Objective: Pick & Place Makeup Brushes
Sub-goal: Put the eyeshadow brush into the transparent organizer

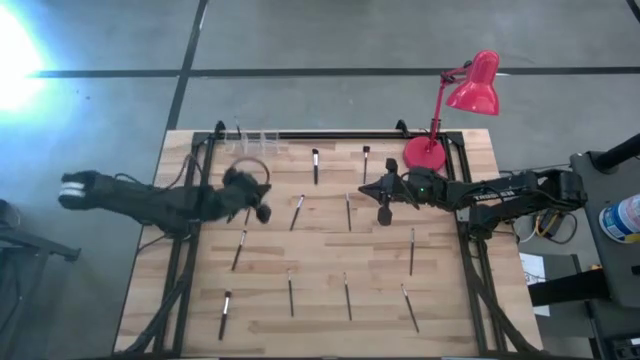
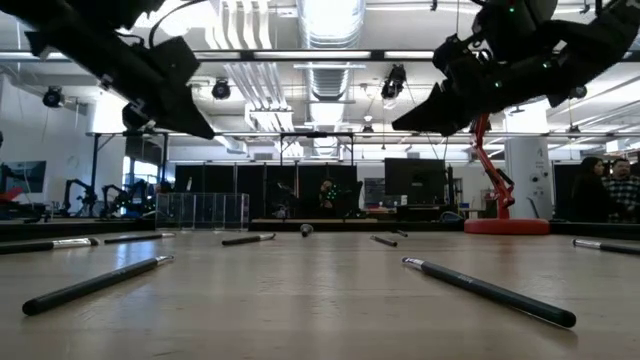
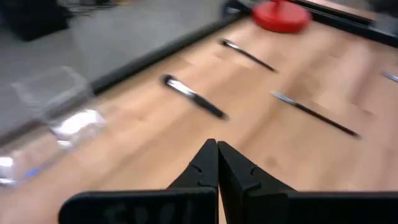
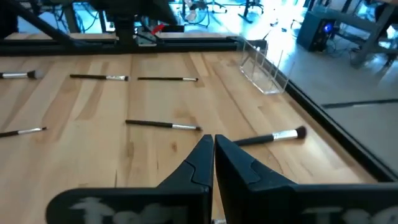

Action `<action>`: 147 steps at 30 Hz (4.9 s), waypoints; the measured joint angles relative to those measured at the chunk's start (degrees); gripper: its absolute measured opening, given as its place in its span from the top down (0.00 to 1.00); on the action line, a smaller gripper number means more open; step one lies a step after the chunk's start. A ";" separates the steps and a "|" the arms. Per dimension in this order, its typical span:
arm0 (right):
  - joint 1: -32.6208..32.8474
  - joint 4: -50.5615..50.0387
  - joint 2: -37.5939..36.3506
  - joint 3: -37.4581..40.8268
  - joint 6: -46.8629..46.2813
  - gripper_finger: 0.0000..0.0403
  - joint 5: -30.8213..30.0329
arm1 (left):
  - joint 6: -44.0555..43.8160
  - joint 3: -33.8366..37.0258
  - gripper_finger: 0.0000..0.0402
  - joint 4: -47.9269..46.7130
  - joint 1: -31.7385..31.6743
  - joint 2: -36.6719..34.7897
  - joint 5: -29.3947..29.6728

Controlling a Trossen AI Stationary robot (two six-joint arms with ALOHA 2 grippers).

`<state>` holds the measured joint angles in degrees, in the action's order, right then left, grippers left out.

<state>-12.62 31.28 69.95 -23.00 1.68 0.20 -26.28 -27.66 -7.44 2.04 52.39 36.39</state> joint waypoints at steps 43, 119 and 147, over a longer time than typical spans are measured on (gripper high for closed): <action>13.16 11.14 -0.02 12.04 -8.57 0.98 -11.51 | -56.59 -42.44 0.74 -36.56 26.10 51.72 -15.02; 21.43 18.74 5.91 9.14 -9.47 0.90 -11.95 | -4.87 -12.25 1.00 38.11 29.08 37.43 15.05; 24.01 23.80 42.87 -20.59 -7.72 0.54 -3.35 | -1.14 -8.74 1.00 46.04 28.81 37.34 14.73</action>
<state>11.39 55.09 112.82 -43.59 -6.04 -3.15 -27.42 -36.40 38.60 30.85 89.73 51.12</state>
